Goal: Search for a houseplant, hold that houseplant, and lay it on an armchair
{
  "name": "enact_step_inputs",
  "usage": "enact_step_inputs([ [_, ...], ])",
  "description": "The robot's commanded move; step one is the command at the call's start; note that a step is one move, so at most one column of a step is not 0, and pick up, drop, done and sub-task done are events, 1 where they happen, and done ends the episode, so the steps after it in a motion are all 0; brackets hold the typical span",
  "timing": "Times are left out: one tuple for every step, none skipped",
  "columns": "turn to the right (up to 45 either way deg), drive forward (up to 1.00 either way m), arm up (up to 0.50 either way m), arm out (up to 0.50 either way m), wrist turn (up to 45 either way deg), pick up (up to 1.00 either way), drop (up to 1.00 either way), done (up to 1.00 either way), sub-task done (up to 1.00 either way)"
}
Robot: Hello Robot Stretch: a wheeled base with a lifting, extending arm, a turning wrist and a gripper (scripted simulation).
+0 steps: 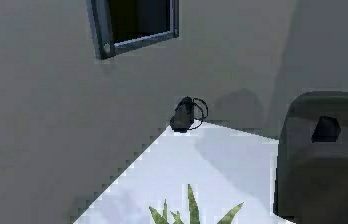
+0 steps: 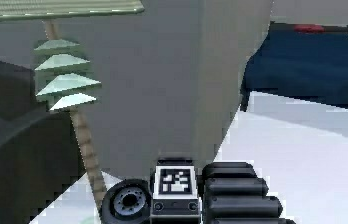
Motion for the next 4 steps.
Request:
enact_step_inputs([
  [0.0,0.3,0.0,0.0,0.0,0.0,0.0,0.0,0.0],
  [21.0,0.0,0.0,0.0,0.0,0.0,0.0,0.0,0.0],
  [0.0,1.0,0.0,0.0,0.0,0.0,0.0,0.0,0.0],
  [3.0,0.0,0.0,0.0,0.0,0.0,0.0,0.0,0.0],
])
